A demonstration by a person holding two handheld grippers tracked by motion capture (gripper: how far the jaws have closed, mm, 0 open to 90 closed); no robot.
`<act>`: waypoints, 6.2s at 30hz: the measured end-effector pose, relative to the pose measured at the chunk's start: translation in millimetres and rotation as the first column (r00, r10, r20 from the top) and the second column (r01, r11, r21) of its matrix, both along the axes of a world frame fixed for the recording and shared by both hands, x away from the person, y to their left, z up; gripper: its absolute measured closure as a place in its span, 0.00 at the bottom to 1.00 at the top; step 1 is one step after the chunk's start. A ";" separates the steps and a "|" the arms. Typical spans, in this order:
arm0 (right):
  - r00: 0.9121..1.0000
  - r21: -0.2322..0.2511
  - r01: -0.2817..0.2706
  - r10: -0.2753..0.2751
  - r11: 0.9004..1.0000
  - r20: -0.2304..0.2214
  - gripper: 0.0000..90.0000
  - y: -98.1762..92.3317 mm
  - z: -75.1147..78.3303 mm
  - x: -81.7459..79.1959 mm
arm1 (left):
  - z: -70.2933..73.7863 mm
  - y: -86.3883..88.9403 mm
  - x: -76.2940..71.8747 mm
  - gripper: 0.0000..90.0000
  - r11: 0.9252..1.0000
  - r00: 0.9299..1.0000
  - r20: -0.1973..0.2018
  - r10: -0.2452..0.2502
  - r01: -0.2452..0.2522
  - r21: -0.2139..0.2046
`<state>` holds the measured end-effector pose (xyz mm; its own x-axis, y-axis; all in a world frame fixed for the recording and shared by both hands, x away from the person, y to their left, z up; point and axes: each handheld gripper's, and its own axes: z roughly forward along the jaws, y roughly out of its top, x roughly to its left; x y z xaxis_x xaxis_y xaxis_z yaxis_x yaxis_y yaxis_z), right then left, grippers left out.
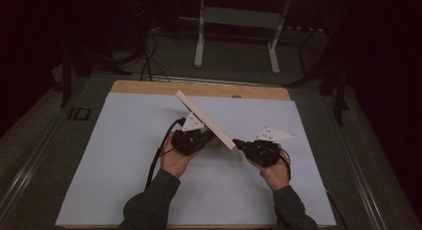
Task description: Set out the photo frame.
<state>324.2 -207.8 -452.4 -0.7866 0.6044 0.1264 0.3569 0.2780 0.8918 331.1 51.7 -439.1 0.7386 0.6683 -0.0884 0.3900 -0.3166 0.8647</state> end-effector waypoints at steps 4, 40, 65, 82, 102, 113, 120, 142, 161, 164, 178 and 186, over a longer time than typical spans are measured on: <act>1.000 -0.001 -0.002 0.002 1.000 0.000 1.00 0.3 0.0 -0.9 | 2.3 -2.0 -6.1 1.00 1.000 1.000 0.007 -0.014 0.014 -0.012; 0.999 -0.026 -0.045 0.045 0.999 0.012 1.00 9.0 2.8 -5.4 | 6.4 0.3 2.5 1.00 0.997 0.997 0.004 -0.075 0.075 0.002; 0.994 -0.058 -0.105 0.106 0.993 0.024 1.00 21.4 5.8 -11.1 | 8.3 5.3 -3.6 1.00 0.993 0.993 0.013 -0.119 0.118 0.011; 0.990 -0.081 -0.133 0.135 0.988 0.025 1.00 26.4 7.6 -13.0 | 9.0 8.5 2.6 1.00 0.992 0.992 0.003 -0.126 0.126 0.026; 0.990 -0.068 -0.139 0.140 0.988 0.017 1.00 40.0 7.3 -8.5 | 8.4 16.1 11.9 1.00 0.994 0.994 -0.009 -0.112 0.112 0.006; 0.990 -0.107 -0.131 0.135 0.986 0.030 1.00 52.0 9.5 -5.5 | 5.3 21.4 20.2 1.00 0.995 0.995 -0.036 -0.096 0.095 -0.026; 0.992 -0.093 -0.120 0.123 0.988 0.028 1.00 56.0 8.4 -3.0 | 4.0 23.8 24.4 1.00 0.995 0.995 -0.033 -0.095 0.094 -0.039; 0.995 -0.107 -0.089 0.094 0.990 0.043 0.97 55.5 4.5 -4.4 | 1.1 31.4 27.1 0.92 0.995 0.996 -0.056 -0.064 0.059 -0.083; 0.999 -0.112 -0.032 0.034 0.993 0.017 0.85 28.5 -9.6 -13.4 | -1.1 49.9 11.0 0.63 0.999 0.999 -0.049 0.023 -0.024 -0.021; 0.999 -0.111 -0.027 0.029 0.993 0.017 0.84 25.7 -10.8 -14.0 | -1.6 51.2 7.3 0.59 1.000 0.998 -0.053 0.025 -0.026 -0.006; 0.999 -0.099 0.042 -0.042 0.994 -0.002 0.76 -0.9 -22.2 -21.2 | -2.3 63.8 -12.0 0.47 0.999 0.996 -0.084 0.003 -0.007 -0.050; 0.997 -0.089 0.070 -0.071 0.994 -0.011 0.73 -10.1 -25.4 -22.9 | -0.3 57.0 -19.7 0.38 0.998 0.997 -0.079 -0.022 0.018 -0.055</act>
<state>301.3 -217.9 -477.8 -0.7403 0.6674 0.0808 0.3909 0.3294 0.8595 311.4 108.7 -439.5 0.7409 0.6462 -0.1832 0.4524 -0.2786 0.8471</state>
